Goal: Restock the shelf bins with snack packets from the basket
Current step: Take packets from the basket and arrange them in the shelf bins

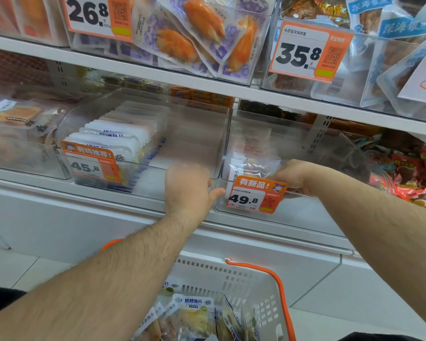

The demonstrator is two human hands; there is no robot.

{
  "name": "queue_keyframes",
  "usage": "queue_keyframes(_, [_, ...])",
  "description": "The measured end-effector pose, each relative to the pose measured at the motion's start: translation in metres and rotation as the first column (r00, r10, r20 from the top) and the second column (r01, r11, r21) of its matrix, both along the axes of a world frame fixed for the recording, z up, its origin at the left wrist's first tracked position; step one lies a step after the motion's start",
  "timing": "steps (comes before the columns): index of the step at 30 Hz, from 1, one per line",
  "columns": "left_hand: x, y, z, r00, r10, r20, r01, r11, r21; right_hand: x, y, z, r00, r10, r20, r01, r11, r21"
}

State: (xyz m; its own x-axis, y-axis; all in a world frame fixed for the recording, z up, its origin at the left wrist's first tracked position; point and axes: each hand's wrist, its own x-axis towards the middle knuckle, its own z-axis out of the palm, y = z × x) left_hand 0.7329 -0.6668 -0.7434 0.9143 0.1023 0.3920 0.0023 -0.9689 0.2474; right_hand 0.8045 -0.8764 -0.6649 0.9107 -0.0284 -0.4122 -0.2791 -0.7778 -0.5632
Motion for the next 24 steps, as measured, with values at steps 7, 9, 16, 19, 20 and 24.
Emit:
queue_keyframes(7, [-0.003,0.000,0.006,1.000,-0.019,-0.020,0.019,1.000,-0.017,-0.010,-0.009,0.009,0.945,-0.113,0.306,0.175,0.968,-0.181])
queue_keyframes(9, [-0.004,0.001,0.010,0.998,-0.021,-0.055,0.021,1.000,-0.009,-0.021,-0.003,0.013,0.844,-0.103,0.526,0.252,0.942,-0.221])
queue_keyframes(16, [-0.037,0.011,0.027,0.995,-0.094,0.038,0.089,0.989,0.115,-0.085,0.057,0.012,0.598,0.014,0.801,-0.004,1.000,-0.014])
queue_keyframes(19, [-0.064,0.031,0.028,0.989,-0.140,-0.056,0.146,0.983,0.108,-0.109,0.085,-0.012,0.600,-0.015,0.800,-0.142,0.982,0.125])
queue_keyframes(20, [-0.072,0.039,0.024,0.976,-0.142,-0.166,0.162,0.980,0.113,-0.115,0.094,-0.025,0.625,-0.001,0.780,-0.185,0.971,0.149])
queue_keyframes(24, [-0.092,0.067,0.003,0.823,-0.091,-0.561,0.192,0.974,0.123,-0.128,0.116,-0.084,0.790,0.159,0.592,-0.285,0.950,0.126])
